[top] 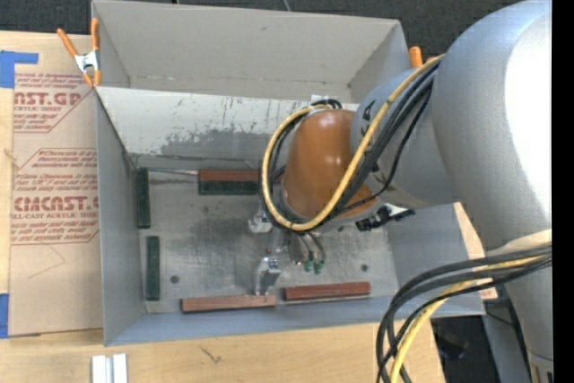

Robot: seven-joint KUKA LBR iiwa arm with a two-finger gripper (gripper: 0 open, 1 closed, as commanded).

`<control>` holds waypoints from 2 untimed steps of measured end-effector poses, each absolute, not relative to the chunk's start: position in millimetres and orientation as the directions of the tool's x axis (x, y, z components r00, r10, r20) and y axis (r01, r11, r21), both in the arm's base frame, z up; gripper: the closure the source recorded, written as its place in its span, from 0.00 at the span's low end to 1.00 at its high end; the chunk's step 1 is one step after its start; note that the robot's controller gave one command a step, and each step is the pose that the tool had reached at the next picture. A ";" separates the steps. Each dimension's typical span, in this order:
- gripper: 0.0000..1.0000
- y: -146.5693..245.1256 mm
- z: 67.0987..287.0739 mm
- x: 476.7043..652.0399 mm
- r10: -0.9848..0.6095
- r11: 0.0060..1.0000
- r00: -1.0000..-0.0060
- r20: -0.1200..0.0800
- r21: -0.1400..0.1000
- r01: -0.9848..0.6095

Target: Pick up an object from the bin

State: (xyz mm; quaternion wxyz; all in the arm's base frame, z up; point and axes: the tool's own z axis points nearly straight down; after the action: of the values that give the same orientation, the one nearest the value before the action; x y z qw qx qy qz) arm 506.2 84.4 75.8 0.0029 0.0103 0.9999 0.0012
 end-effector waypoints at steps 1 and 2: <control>0.00 83.4 76.7 506.3 0.015 1.000 -1.000 -0.005 0.003 0.015; 0.00 47.0 104.0 509.6 -0.016 1.000 -1.000 -0.002 -0.001 -0.016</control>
Offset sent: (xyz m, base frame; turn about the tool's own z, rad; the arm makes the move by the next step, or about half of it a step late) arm 0.0067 -0.0059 -0.0058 -0.0574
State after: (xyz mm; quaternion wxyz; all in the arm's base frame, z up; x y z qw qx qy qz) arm 509.6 47.0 104.0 0.0012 -0.0080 1.0000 -0.0003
